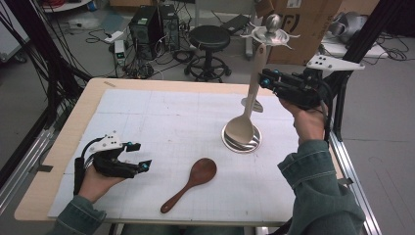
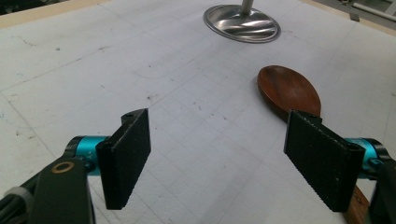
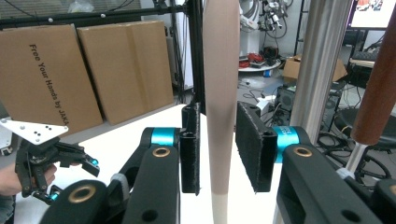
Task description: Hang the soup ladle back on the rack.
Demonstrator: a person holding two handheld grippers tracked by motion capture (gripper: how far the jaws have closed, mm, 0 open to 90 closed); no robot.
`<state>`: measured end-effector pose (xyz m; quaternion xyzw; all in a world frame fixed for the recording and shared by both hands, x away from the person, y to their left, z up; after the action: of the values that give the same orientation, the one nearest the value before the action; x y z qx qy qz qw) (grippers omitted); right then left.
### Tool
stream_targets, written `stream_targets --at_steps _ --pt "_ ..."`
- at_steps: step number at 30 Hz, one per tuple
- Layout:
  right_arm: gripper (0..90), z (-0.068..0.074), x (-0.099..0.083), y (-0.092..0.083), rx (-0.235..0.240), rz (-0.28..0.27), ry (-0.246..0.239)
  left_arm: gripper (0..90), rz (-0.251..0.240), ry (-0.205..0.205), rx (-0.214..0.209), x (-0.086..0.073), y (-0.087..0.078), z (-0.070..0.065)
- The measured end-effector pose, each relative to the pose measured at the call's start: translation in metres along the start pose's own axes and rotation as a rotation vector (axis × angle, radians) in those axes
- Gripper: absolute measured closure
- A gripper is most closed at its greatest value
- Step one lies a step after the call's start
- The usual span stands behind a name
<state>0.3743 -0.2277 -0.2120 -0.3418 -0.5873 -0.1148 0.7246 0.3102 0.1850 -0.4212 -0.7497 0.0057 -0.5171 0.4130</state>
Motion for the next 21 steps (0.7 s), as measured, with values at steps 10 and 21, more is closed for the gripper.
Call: stream_targets --at_steps 10,21 --pt "89.5 0.004 0.01 -0.012 -0.021 -0.005 -0.045 23.2 0.0 -0.004 0.003 0.0 0.0 0.0" --pt "89.7 0.006 0.027 -0.019 -0.045 -0.027 -0.063 23.2 -0.001 -0.004 0.002 0.0 0.0 0.0"
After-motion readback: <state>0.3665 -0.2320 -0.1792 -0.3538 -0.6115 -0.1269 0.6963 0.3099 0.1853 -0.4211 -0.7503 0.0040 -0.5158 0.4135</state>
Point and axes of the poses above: each handheld gripper's, and its own axes: y roughly forward along the jaws, x roughly out of its top, z roughly to its left, the point moved 5 cm from there along y, roughly forward along the jaws, and after that the axes turned 11 degrees about z, right-handed, at the moved point
